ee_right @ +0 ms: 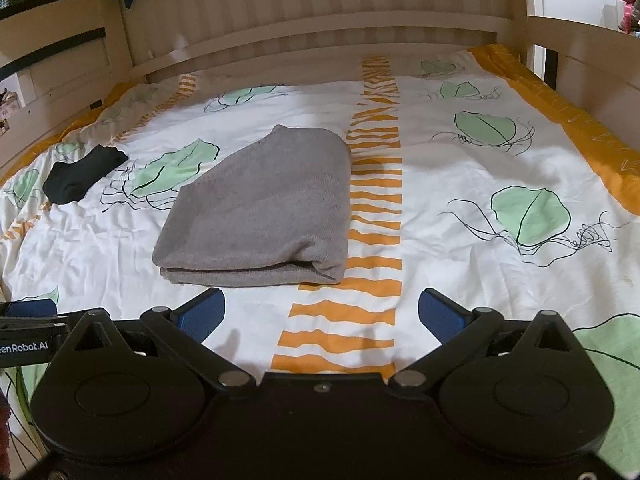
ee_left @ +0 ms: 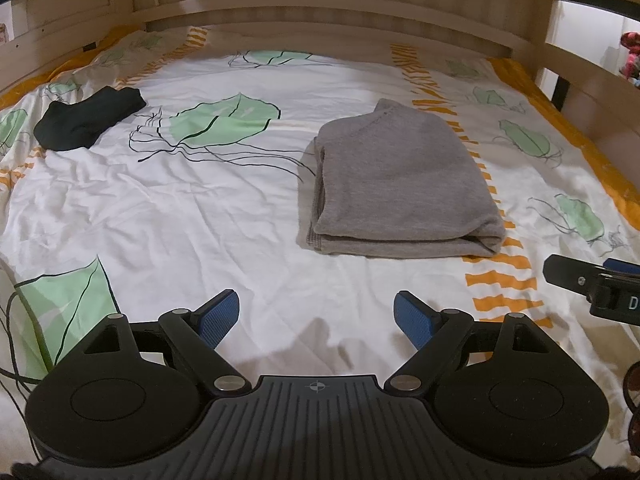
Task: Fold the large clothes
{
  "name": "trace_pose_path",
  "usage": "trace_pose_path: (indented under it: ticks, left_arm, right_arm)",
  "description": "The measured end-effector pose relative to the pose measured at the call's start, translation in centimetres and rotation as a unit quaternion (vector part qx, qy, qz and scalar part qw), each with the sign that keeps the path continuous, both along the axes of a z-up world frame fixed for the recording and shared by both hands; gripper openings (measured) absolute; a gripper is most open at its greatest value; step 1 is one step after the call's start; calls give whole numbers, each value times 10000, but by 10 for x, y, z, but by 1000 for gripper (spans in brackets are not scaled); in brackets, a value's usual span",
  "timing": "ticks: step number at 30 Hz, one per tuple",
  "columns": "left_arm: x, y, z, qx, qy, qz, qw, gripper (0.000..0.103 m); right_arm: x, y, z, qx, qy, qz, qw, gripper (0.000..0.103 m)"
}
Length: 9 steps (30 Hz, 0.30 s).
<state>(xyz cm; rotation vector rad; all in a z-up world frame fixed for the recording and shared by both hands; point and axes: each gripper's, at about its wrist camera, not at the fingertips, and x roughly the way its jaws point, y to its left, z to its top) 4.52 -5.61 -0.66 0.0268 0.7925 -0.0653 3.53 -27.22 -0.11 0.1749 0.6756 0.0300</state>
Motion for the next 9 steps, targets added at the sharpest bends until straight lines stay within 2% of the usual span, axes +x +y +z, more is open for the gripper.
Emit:
trace_pose_path:
  ticks: [9]
  left_arm:
    - [1,0,-2,11,46,-37,10000,84]
  right_arm:
    - [0,2,-2,-11,31,5,10000,102]
